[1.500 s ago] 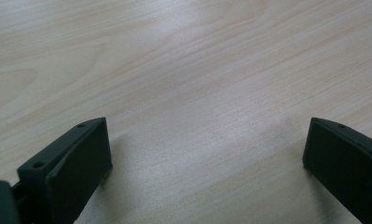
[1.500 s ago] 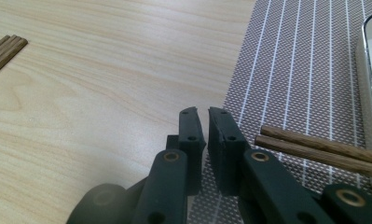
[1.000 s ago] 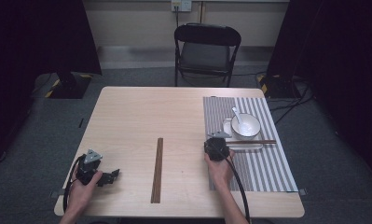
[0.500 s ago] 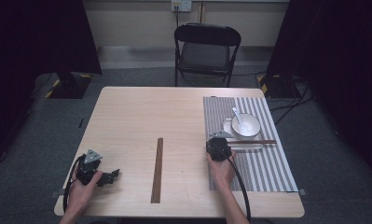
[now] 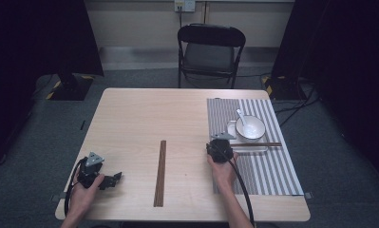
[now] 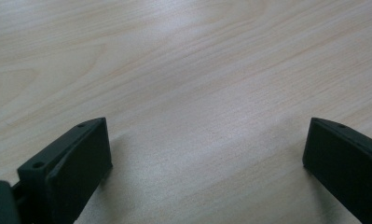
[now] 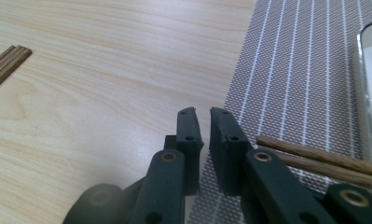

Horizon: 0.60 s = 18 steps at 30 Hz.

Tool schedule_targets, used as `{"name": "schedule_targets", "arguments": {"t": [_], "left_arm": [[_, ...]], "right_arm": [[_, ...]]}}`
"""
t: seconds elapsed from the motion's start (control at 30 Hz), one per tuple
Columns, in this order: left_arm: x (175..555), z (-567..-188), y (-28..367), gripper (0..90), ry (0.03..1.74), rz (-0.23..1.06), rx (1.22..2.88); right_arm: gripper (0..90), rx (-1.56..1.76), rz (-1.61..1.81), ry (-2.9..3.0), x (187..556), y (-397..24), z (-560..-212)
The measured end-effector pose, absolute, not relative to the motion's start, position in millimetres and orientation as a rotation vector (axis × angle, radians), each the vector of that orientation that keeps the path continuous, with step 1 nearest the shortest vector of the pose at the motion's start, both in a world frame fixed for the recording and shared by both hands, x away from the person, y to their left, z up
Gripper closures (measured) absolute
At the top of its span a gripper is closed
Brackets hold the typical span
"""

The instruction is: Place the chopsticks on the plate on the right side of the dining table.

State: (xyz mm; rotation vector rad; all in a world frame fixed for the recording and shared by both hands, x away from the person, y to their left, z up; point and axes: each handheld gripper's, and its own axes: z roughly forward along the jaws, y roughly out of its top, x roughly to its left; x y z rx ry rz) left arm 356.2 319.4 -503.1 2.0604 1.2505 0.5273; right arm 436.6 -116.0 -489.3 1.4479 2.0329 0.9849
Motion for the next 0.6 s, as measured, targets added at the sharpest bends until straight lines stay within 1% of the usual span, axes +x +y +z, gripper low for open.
{"name": "schedule_targets", "arguments": {"t": [0.27, 0.6], "left_arm": [[356, -503, 319, 0.4, 1.252, 0.526, 2.059], [356, -503, 319, 0.4, 1.253, 0.524, 2.055]], "right_arm": [[82.6, 1.463, 0.98, 2.02, 446, -110, -489], [82.6, 1.493, 0.961, 1.999, 450, -115, -492]]}}
